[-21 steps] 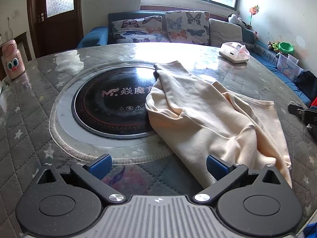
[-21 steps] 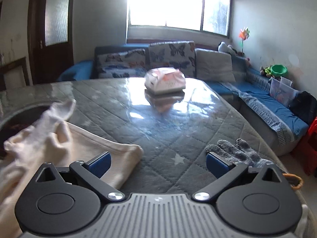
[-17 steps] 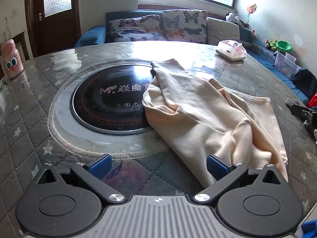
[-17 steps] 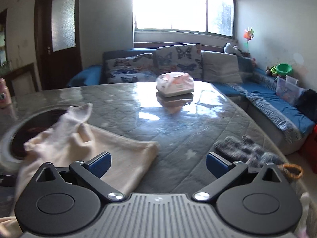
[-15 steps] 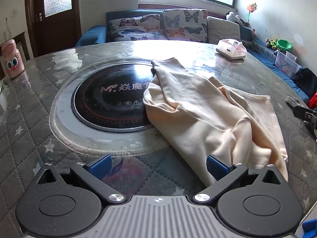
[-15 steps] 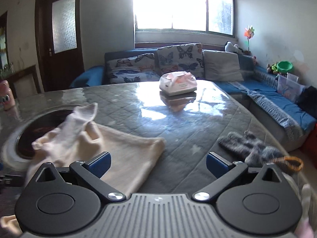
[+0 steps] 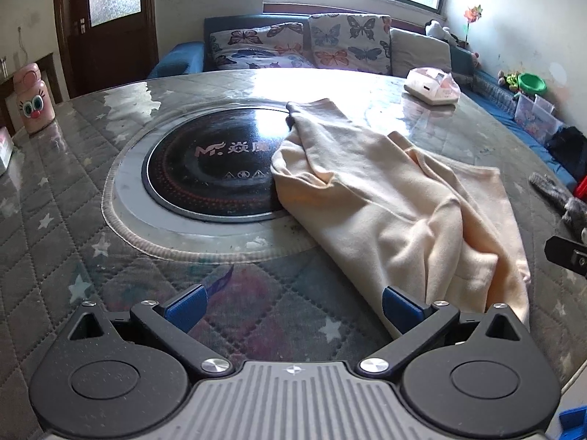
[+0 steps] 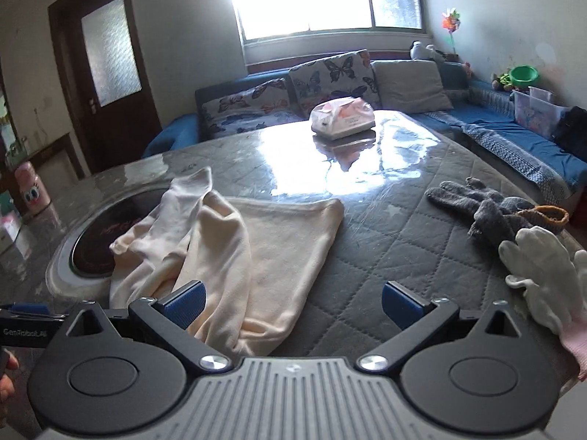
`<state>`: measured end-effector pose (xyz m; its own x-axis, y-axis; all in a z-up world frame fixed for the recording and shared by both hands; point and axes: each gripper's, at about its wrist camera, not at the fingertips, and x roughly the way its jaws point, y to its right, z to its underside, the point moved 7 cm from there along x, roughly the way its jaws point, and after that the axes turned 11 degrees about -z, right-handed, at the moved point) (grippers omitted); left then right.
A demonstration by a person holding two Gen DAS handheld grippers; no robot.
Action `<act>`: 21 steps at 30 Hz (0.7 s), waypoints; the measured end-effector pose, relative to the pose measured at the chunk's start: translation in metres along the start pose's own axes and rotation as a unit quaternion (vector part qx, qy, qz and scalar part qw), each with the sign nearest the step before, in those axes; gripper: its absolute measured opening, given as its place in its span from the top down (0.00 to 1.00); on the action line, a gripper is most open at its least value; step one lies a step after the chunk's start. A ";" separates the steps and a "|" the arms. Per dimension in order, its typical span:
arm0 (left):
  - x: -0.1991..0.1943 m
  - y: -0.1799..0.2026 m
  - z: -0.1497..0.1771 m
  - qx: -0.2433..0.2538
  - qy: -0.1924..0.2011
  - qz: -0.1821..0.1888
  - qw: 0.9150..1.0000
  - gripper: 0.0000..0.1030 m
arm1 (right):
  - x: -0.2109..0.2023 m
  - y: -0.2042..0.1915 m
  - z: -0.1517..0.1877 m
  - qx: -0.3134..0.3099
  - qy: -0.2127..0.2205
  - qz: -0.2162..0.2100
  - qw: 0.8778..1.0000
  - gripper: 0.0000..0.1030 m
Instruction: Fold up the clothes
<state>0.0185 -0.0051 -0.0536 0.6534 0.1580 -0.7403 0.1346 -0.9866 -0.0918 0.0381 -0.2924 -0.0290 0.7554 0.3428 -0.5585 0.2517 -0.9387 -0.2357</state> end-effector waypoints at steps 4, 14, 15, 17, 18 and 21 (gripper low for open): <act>0.000 0.004 0.007 0.006 -0.010 -0.003 1.000 0.00 | -0.012 -0.001 0.008 0.002 -0.006 -0.009 1.000 0.00; -0.005 0.006 0.013 0.006 -0.010 -0.007 1.000 0.00 | -0.014 -0.014 0.018 0.008 -0.015 -0.016 1.000 0.00; -0.005 0.006 0.013 0.007 -0.010 -0.007 1.000 0.00 | -0.015 -0.015 0.018 0.007 -0.016 -0.016 1.000 0.00; -0.006 0.007 0.013 0.009 -0.009 -0.009 1.000 0.00 | -0.015 -0.018 0.019 0.008 -0.016 -0.018 1.000 0.00; -0.007 0.008 0.013 0.010 -0.009 -0.009 1.000 0.00 | -0.016 -0.018 0.020 0.008 -0.016 -0.019 1.000 0.00; -0.008 0.010 0.014 0.013 -0.009 -0.010 1.000 0.00 | -0.017 -0.019 0.021 0.007 -0.016 -0.020 1.000 0.00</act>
<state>0.0046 -0.0163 -0.0580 0.6366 0.1779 -0.7504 0.1288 -0.9839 -0.1239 0.0080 -0.2793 -0.0315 0.7252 0.3814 -0.5733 0.2724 -0.9236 -0.2698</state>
